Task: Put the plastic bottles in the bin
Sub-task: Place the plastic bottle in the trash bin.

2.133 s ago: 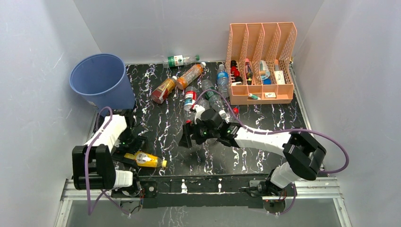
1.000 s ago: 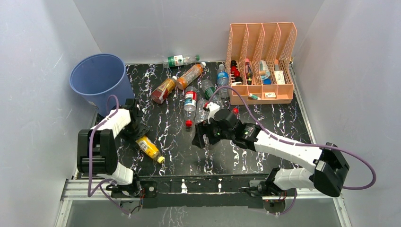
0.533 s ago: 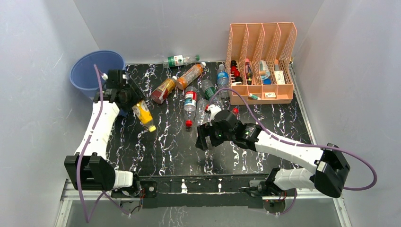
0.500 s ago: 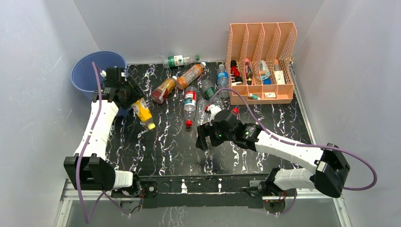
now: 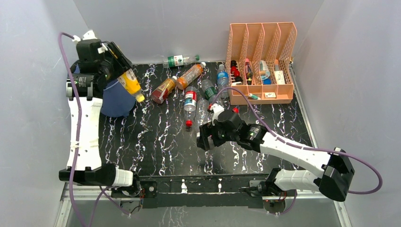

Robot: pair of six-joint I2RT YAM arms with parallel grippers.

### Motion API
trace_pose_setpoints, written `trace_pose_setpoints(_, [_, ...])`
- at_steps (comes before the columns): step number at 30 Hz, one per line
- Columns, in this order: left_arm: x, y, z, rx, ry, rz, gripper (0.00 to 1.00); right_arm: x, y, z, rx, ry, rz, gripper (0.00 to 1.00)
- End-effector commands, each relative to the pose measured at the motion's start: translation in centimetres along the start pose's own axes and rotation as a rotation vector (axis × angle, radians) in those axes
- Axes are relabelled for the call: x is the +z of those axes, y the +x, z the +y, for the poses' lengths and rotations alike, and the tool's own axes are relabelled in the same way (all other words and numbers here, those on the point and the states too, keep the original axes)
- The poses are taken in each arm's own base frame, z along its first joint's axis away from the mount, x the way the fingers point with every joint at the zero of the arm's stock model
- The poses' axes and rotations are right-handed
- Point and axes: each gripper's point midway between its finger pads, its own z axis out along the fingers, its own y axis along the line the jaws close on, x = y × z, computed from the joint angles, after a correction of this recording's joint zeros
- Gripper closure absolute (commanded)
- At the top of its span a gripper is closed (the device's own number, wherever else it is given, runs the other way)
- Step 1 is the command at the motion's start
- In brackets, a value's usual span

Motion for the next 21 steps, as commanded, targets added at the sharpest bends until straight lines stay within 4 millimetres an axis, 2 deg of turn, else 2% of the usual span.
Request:
trace_pose_setpoints(1, [-1.2, -4.8, 0.6, 0.053, -0.088, -0.153, 0.41, -1.4, -1.4, 0.6, -0.010, -0.019, -0.062, 0.02])
trace_pose_setpoints(5, [-1.0, -8.1, 0.9, 0.081, -0.160, -0.234, 0.40, -2.4, -1.0, 0.2, -0.009, -0.007, -0.073, 0.02])
trace_pose_setpoints(8, [-0.7, -9.6, 1.9, 0.093, -0.224, -0.287, 0.40, -3.2, -0.9, -0.1, -0.009, 0.004, -0.083, 0.02])
trace_pose_setpoints(15, [0.2, -12.1, 4.7, 0.092, -0.356, -0.413, 0.39, -4.8, -0.6, -0.4, -0.009, 0.014, -0.100, 0.02])
trace_pose_setpoints(21, [0.3, -14.2, 5.9, 0.094, -0.404, -0.486, 0.39, -5.7, -0.1, -1.1, -0.008, 0.036, -0.112, 0.02])
